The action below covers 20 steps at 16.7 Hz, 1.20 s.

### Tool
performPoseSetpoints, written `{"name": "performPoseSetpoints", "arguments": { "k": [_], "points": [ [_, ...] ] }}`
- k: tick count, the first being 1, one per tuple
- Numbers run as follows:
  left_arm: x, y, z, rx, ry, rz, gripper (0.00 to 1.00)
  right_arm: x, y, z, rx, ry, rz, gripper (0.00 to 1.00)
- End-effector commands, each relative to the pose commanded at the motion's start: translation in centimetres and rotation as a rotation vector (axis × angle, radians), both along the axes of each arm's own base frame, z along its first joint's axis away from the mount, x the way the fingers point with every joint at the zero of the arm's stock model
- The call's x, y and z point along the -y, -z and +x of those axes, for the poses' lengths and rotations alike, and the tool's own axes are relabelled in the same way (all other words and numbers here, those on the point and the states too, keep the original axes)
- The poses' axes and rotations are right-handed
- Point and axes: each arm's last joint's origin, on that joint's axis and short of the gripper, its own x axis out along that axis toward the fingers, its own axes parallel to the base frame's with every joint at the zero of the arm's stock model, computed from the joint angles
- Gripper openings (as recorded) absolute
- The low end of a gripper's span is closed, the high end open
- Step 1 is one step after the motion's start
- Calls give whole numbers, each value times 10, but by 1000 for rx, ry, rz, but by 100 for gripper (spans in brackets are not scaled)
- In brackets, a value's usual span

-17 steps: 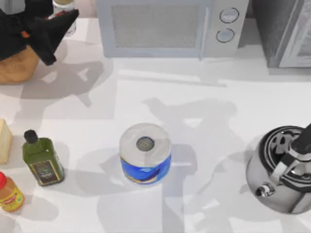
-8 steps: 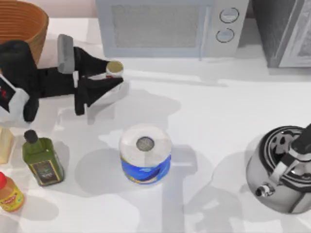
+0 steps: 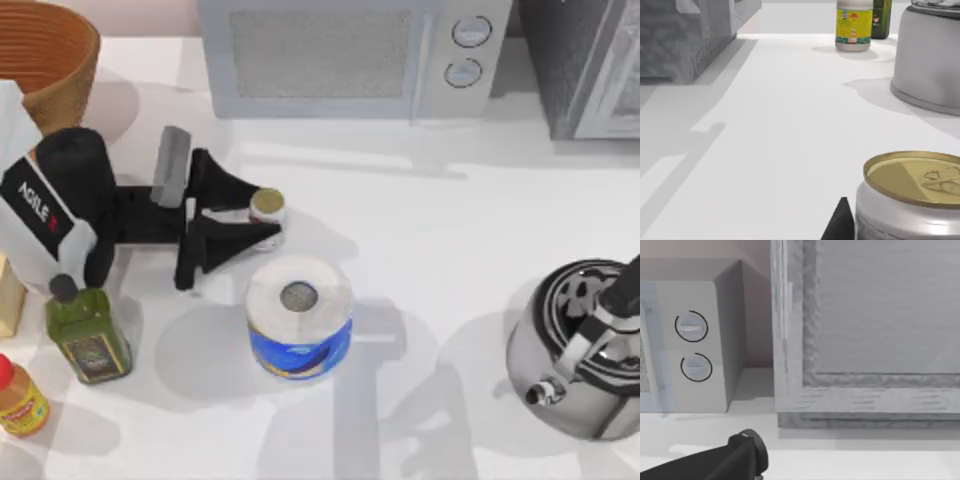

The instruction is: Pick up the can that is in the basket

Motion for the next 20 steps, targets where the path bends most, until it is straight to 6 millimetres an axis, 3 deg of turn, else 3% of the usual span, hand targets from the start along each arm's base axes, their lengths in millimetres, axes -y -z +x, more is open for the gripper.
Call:
{"name": "performPoseSetpoints", "arguments": {
  "k": [2, 15, 20],
  "points": [
    [0, 0, 0, 0, 0, 0, 0, 0, 0, 0, 0, 0, 0, 100],
    [0, 0, 0, 0, 0, 0, 98, 0, 0, 0, 0, 0, 0, 100],
    [0, 0, 0, 0, 0, 0, 100, 0, 0, 0, 0, 0, 0, 100]
  ]
}}
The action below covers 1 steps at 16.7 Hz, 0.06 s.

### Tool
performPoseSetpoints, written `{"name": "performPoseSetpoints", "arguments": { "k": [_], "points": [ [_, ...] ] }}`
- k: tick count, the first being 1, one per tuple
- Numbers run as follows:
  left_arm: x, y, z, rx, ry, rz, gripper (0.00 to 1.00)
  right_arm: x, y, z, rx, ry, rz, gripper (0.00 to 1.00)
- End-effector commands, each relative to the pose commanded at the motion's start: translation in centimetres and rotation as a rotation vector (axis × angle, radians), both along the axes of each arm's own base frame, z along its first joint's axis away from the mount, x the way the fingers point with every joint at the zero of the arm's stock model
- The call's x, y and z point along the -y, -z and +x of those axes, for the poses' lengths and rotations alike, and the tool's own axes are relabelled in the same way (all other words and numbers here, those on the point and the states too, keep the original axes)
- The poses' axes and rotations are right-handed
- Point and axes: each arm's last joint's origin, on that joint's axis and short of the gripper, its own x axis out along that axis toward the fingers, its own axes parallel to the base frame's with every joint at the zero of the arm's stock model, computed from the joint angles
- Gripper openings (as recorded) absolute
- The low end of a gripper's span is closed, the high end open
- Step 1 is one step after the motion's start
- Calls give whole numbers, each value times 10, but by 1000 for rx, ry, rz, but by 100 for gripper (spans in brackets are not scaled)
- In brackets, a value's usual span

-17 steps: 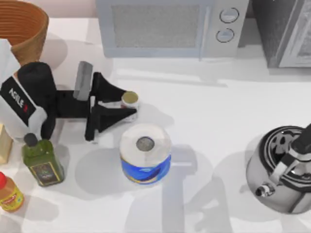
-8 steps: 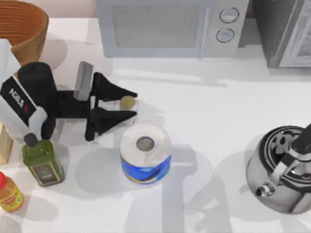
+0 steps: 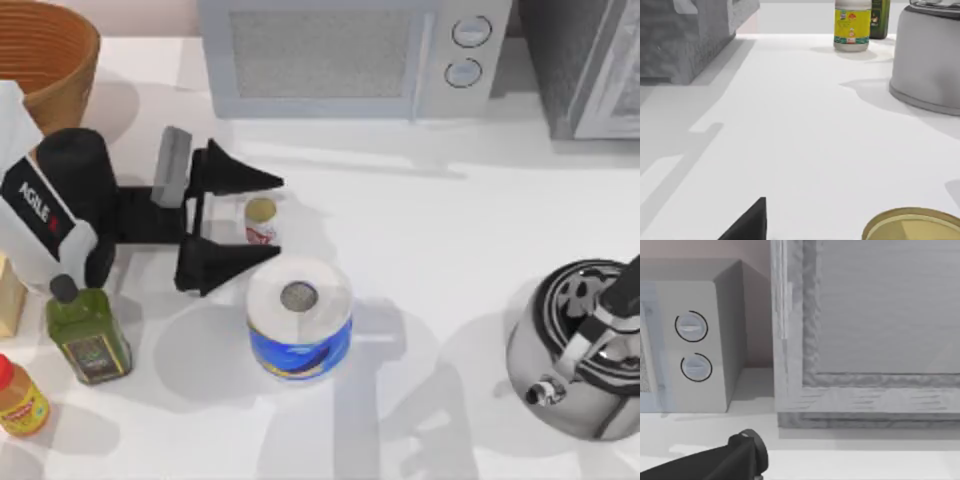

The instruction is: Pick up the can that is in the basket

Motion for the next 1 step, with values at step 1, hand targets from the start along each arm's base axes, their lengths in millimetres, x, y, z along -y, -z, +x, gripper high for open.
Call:
{"name": "performPoseSetpoints", "arguments": {
  "k": [1],
  "points": [
    [0, 0, 0, 0, 0, 0, 100, 0, 0, 0, 0, 0, 0, 100]
  ]
}}
